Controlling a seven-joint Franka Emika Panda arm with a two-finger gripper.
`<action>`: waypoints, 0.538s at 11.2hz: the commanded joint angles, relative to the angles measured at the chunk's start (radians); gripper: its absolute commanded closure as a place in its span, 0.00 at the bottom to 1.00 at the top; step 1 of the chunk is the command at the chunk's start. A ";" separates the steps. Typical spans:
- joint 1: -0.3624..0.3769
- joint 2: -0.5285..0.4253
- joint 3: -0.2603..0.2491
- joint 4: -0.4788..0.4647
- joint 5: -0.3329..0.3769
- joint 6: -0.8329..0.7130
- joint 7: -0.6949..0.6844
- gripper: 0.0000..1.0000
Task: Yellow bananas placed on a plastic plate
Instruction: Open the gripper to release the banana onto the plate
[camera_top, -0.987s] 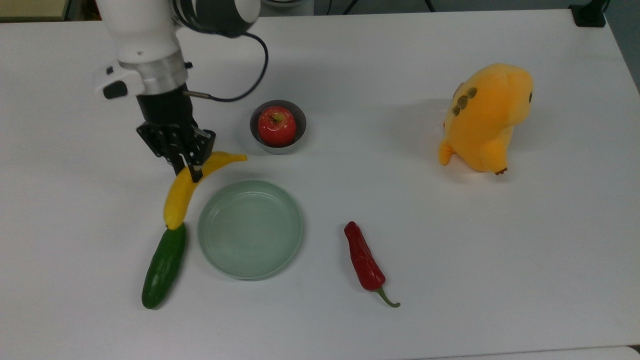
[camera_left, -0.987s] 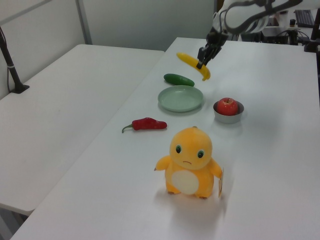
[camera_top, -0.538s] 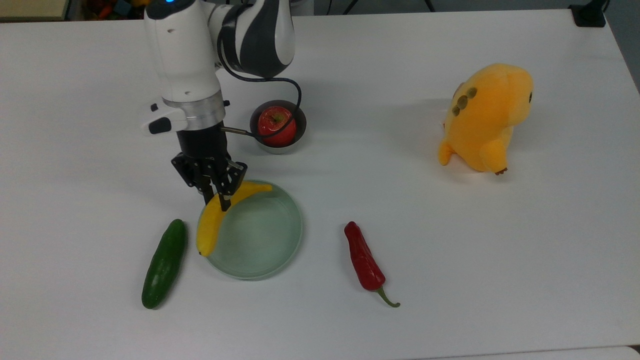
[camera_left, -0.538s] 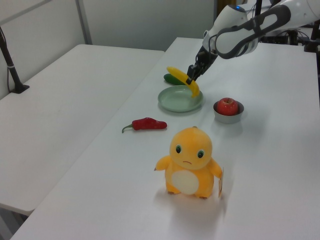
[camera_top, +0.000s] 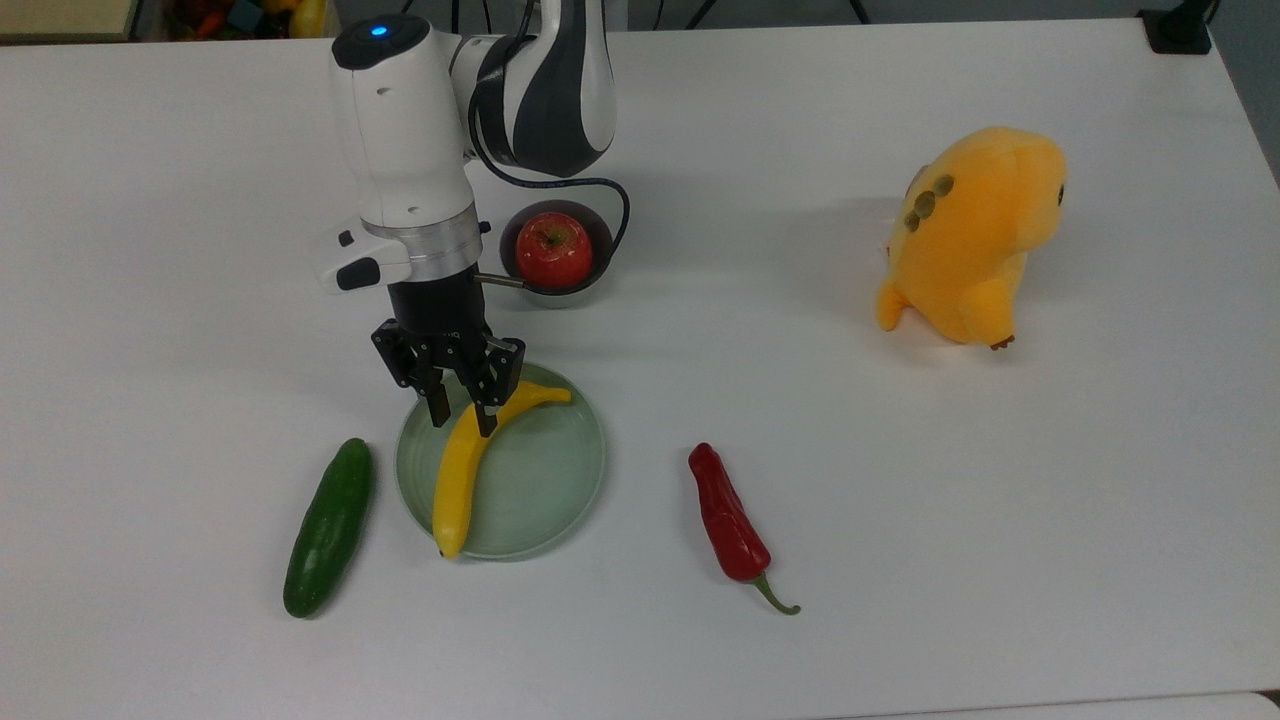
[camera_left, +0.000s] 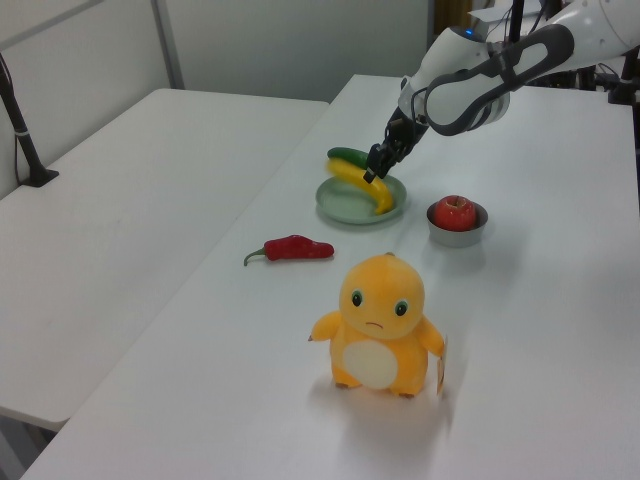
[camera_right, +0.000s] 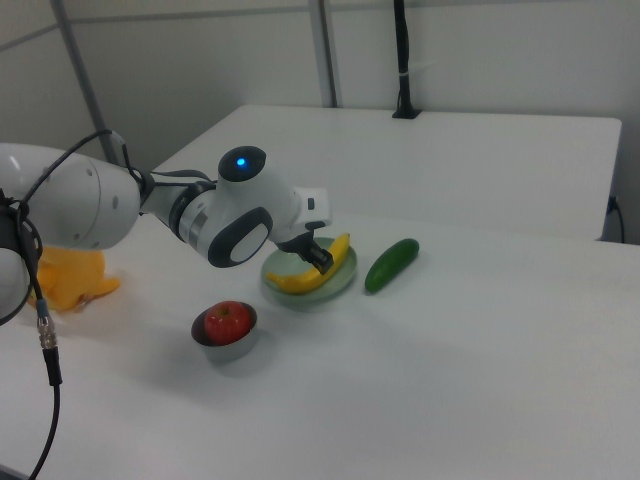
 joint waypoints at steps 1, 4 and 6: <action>0.009 0.012 -0.002 0.019 0.008 0.023 0.018 0.08; 0.004 -0.055 -0.002 0.013 0.000 0.009 0.016 0.00; -0.001 -0.133 -0.007 -0.006 -0.001 -0.079 0.015 0.00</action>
